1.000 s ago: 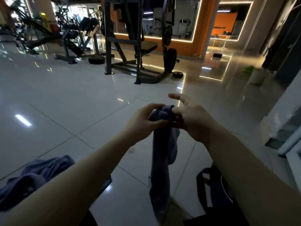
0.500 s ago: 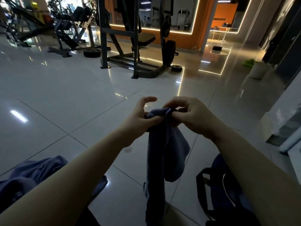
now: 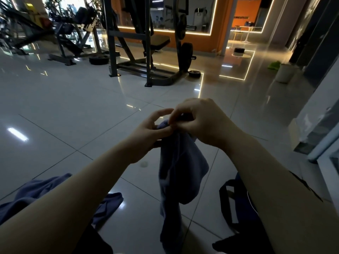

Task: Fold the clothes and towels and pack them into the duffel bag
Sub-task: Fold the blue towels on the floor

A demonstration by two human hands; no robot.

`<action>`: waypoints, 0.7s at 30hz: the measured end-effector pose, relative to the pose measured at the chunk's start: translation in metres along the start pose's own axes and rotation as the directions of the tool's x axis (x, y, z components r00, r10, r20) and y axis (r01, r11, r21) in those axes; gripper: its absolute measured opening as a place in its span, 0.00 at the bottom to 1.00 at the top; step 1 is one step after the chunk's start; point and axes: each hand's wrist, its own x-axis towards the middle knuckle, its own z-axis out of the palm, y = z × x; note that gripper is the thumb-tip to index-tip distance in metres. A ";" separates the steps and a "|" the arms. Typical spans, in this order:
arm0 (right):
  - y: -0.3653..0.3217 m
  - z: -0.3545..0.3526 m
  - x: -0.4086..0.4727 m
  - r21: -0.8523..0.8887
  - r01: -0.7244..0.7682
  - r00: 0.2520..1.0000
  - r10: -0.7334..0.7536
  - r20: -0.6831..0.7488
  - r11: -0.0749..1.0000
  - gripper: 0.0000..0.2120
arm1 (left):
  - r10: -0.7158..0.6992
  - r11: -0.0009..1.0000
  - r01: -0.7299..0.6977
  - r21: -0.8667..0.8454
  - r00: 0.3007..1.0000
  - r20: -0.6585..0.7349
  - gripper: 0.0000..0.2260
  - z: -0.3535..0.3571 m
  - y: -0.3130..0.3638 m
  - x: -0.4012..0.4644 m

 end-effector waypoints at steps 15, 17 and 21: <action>0.004 -0.007 0.010 0.463 -0.148 0.832 0.363 -0.420 0.874 0.03 | 0.277 0.338 -0.028 0.941 0.958 -0.071 0.12 0.036 -0.044 -0.009; 0.008 -0.011 0.010 0.545 -0.154 0.802 0.426 -0.418 0.824 0.04 | 0.212 0.391 0.021 0.920 0.971 -0.113 0.16 0.031 -0.050 -0.002; 0.013 -0.015 0.009 0.688 -0.180 0.754 0.548 -0.362 0.703 0.03 | 0.087 0.439 0.064 0.896 0.990 -0.114 0.27 0.029 -0.056 0.003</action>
